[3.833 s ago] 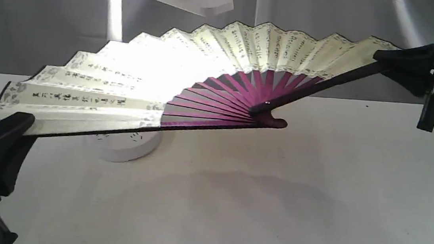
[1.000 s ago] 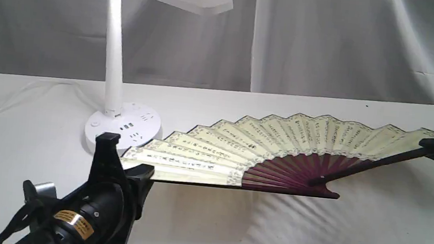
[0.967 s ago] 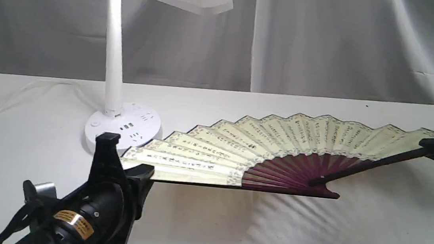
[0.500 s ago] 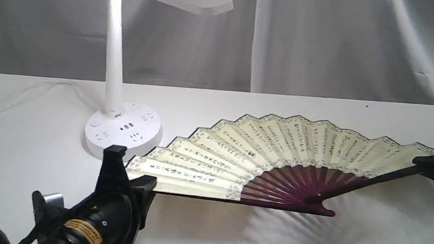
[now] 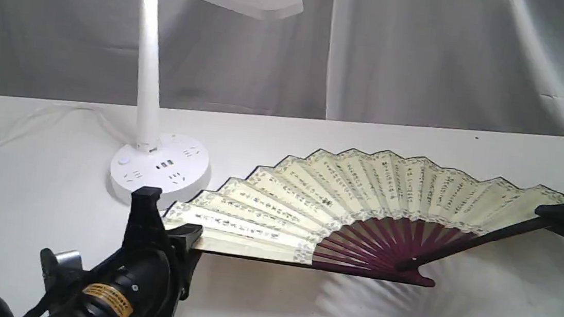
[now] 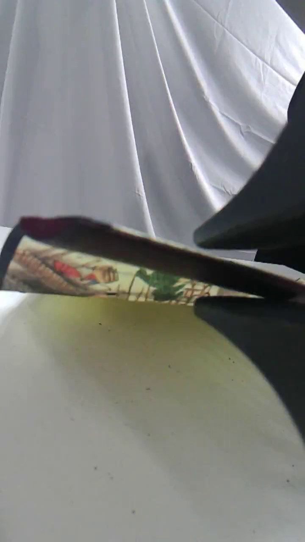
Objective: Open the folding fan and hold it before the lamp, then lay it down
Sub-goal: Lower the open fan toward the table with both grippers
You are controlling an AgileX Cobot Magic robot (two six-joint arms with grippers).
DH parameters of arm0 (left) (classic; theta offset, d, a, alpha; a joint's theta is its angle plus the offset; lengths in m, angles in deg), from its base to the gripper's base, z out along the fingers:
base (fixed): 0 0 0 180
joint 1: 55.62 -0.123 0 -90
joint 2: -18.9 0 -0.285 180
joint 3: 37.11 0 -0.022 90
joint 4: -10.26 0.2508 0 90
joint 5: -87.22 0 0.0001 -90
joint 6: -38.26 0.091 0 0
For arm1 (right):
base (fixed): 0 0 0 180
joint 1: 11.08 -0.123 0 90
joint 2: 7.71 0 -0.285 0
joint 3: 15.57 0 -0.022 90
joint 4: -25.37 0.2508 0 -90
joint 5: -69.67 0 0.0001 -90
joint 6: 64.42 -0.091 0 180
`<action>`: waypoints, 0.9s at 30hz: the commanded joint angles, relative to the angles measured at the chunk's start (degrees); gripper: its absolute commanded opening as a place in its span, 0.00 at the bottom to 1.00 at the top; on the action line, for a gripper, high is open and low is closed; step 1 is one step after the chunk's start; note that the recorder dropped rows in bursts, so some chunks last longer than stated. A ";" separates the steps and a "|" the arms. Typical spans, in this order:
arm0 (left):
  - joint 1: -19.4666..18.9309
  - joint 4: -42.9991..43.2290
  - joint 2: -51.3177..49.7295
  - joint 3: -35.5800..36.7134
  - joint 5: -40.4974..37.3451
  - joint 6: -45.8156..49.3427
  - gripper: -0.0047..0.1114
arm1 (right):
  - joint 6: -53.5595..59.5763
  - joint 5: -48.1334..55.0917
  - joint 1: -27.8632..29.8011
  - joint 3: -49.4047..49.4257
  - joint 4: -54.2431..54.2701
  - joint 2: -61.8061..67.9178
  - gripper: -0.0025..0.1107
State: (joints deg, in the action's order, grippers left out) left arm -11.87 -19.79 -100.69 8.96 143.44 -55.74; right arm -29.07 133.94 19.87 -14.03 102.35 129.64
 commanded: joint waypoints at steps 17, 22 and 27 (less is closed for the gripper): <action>-0.22 -1.01 0.22 -0.46 1.15 3.22 0.43 | 5.34 -2.21 0.42 -0.11 -5.22 -0.09 0.02; -0.22 -1.01 0.22 -0.46 -4.80 3.22 0.53 | 6.15 -2.20 0.42 -0.11 -5.62 -0.09 0.02; -0.22 -1.01 0.22 -0.22 -6.85 3.22 0.54 | 6.43 -2.09 0.42 -0.11 -5.92 -0.09 0.02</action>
State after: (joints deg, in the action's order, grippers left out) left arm -11.87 -19.79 -100.69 8.96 135.89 -53.17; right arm -25.39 133.34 19.87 -14.03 99.83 129.64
